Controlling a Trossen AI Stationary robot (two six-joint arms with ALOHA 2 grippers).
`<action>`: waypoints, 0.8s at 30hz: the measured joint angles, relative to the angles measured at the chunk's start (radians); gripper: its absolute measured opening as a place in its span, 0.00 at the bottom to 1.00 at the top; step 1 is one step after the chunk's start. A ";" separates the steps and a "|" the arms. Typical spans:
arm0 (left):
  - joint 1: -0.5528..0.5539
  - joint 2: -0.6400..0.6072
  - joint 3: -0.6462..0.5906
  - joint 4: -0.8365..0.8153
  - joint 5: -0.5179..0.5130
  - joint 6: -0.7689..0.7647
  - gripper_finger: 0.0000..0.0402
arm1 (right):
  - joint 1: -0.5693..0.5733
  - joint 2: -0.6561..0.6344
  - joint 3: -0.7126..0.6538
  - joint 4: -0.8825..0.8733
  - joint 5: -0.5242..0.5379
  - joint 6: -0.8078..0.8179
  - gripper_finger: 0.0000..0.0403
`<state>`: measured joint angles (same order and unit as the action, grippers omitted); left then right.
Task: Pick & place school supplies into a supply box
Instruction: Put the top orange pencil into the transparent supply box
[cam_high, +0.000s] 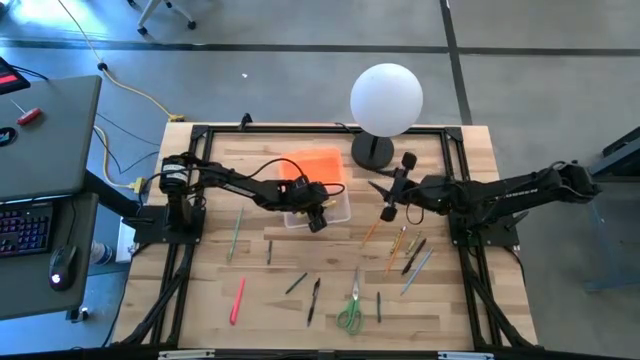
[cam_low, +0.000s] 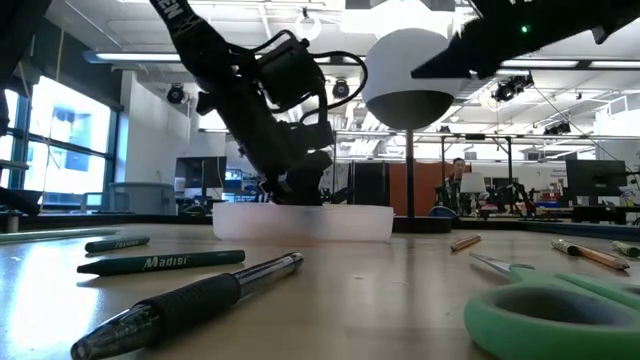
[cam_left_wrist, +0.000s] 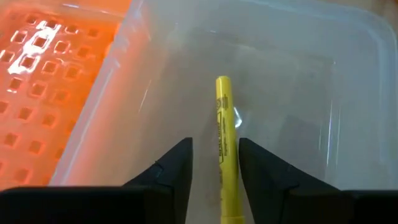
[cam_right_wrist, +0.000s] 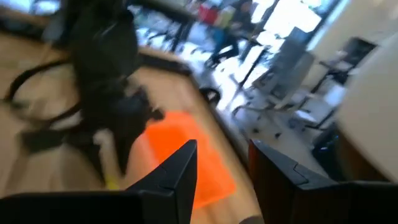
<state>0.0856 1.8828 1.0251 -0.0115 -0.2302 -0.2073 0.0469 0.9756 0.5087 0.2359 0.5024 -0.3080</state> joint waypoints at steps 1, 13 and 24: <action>0.000 0.000 0.013 -0.015 0.000 0.005 0.40 | 0.001 0.000 0.000 -0.036 -0.034 0.014 0.31; 0.000 -0.016 0.301 -0.467 -0.007 0.140 0.36 | -0.001 0.016 0.000 -0.178 -0.423 0.091 0.31; -0.001 -0.135 0.492 -0.891 -0.143 0.132 0.36 | -0.001 0.228 0.000 -0.223 -0.556 0.078 0.31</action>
<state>0.0849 1.7481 1.5168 -0.9026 -0.3736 -0.0752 0.0460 1.2039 0.5091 0.0131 -0.0536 -0.2299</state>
